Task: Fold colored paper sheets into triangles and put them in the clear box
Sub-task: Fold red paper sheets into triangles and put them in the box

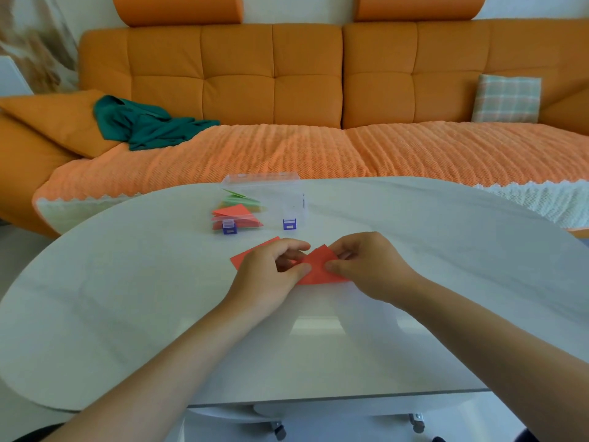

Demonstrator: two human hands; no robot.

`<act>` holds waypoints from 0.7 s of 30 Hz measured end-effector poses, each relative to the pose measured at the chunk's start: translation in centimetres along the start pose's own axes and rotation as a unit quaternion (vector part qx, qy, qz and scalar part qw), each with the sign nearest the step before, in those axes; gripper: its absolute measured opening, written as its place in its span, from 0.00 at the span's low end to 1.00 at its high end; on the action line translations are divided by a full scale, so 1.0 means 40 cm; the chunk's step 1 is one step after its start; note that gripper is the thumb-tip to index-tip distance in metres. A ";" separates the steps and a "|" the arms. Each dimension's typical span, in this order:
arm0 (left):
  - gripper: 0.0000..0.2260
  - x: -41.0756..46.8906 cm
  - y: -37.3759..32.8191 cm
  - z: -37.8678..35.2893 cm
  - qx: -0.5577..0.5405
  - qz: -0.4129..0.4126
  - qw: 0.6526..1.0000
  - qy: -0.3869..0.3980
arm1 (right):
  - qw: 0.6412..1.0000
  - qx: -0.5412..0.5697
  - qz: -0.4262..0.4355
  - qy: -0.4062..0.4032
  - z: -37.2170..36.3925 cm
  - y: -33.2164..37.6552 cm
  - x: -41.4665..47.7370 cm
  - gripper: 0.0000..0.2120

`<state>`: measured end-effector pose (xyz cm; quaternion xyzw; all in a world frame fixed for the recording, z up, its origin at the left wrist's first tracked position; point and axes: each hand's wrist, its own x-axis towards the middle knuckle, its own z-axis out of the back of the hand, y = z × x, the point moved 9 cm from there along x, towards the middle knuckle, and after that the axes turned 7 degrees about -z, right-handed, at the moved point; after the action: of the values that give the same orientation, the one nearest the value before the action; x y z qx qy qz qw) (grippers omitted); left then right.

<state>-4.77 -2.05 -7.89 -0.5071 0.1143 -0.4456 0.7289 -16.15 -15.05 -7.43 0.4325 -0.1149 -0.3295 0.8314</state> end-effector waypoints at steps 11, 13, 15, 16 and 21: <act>0.09 -0.003 -0.011 0.010 0.045 -0.029 0.998 -0.038 | 1.000 -0.001 0.012 0.001 -0.018 0.009 -0.003 0.08; 0.13 -0.008 -0.023 0.007 0.076 -0.048 0.995 -0.031 | 1.000 0.002 0.012 -0.005 -0.016 0.010 -0.004 0.08; 0.14 -0.010 -0.030 0.000 0.082 -0.065 0.994 -0.025 | 1.000 0.001 0.016 -0.008 -0.017 0.012 -0.006 0.08; 0.14 -0.010 -0.029 -0.004 0.077 -0.067 0.994 -0.023 | 1.000 -0.006 0.022 -0.010 -0.020 0.015 -0.008 0.08; 0.13 -0.007 -0.013 -0.016 0.039 -0.047 0.998 -0.028 | 0.993 -0.089 0.066 -0.036 -0.034 0.035 -0.023 0.13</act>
<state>-5.61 -2.30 -7.83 -0.4956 0.0527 -0.4690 0.7292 -15.57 -13.03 -7.05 0.3358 -0.1434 -0.2979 0.8820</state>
